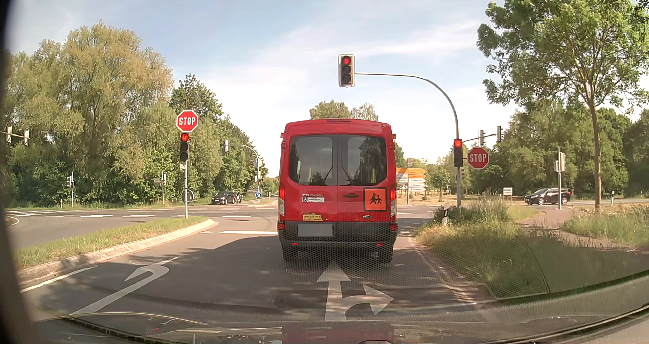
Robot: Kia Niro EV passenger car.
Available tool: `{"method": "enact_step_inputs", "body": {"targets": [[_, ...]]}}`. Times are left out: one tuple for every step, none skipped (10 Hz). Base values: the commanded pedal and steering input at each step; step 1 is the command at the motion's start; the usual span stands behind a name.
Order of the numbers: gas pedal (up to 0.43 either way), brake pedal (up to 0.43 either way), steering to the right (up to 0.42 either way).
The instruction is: Follow the waypoints while adhering to traffic rules and regulations
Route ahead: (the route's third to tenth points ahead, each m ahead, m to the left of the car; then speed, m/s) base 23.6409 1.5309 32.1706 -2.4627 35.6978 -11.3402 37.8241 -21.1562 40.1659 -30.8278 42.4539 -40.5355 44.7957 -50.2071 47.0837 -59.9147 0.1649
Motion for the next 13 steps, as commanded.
{"method": "enact_step_inputs", "body": {"targets": [[0.000, 0.061, -0.008], [0.000, 0.061, -0.008], [0.000, 0.061, -0.008], [0.000, 0.061, -0.008], [0.000, 0.061, -0.009], [0.000, 0.061, -0.009], [0.000, 0.061, -0.009], [0.000, 0.061, -0.009], [0.000, 0.067, -0.009], [0.000, 0.061, -0.008], [0.000, 0.061, -0.009], [0.000, 0.061, -0.009], [0.000, 0.061, -0.009]]}}
